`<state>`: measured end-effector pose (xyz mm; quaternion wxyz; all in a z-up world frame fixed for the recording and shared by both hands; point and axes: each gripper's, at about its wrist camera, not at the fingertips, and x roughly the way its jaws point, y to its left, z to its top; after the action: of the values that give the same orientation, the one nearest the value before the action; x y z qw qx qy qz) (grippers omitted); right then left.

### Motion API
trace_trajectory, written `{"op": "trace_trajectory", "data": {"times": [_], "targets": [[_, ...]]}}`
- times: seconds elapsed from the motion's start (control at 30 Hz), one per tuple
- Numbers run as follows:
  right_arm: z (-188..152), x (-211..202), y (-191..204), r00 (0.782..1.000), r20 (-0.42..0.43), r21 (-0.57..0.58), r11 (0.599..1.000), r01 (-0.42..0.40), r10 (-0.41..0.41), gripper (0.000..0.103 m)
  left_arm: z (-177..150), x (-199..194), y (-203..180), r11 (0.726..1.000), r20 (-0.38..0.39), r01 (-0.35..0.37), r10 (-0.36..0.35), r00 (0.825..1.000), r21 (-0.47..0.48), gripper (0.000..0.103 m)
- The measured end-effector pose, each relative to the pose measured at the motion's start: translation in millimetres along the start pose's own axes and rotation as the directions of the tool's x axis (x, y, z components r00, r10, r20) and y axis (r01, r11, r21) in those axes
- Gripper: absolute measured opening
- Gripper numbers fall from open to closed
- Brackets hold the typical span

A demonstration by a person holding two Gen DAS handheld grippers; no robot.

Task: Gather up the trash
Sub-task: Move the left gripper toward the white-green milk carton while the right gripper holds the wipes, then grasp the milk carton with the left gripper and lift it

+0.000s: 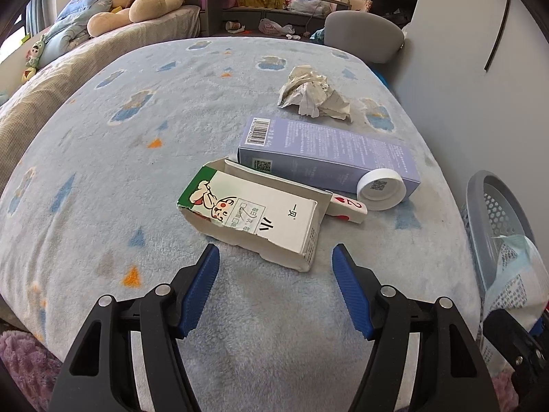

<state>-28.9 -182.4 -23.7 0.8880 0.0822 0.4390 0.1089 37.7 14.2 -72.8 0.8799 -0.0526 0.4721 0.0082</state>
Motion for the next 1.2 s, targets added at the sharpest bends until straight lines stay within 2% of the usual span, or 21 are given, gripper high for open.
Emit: {"op": "trace_trajectory", "data": {"times": [0.3, 0.7, 0.8, 0.93, 1.07, 1.2], "targets": [[0.6, 0.3, 5.6, 1.000, -0.002, -0.004, 1.000, -0.014, 0.014, 0.053, 1.2, 2.8, 23.4, 0.998, -0.009, -0.055, 0.055, 0.998, -0.043, 0.066], [0.9, 1.8, 16.4, 1.000, 0.001, -0.021, 1.000, -0.015, 0.015, 0.053, -2.2, -17.6, 91.4, 0.984, 0.005, -0.127, 0.129, 0.992, -0.126, 0.066], [1.3, 1.7, 16.7, 1.000, 0.001, -0.023, 1.000, -0.015, 0.015, 0.053, -1.8, -26.6, 93.6, 0.986, 0.019, -0.113, 0.116, 0.993, -0.122, 0.066], [2.5, 2.6, 19.0, 1.000, 0.000, -0.026, 1.000, -0.017, 0.017, 0.053, 4.4, -31.4, 83.4, 0.992, 0.023, -0.053, 0.056, 0.998, -0.111, 0.066], [3.2, 3.9, 17.0, 1.000, -0.002, -0.021, 1.000, -0.020, 0.020, 0.053, 16.9, -24.3, 68.6, 0.994, 0.008, -0.002, 0.003, 1.000, -0.106, 0.066], [3.7, 3.7, 11.5, 1.000, 0.001, -0.009, 1.000, -0.023, 0.023, 0.053, 28.6, -12.6, 52.4, 0.997, -0.006, 0.008, -0.009, 1.000, -0.080, 0.066]]}}
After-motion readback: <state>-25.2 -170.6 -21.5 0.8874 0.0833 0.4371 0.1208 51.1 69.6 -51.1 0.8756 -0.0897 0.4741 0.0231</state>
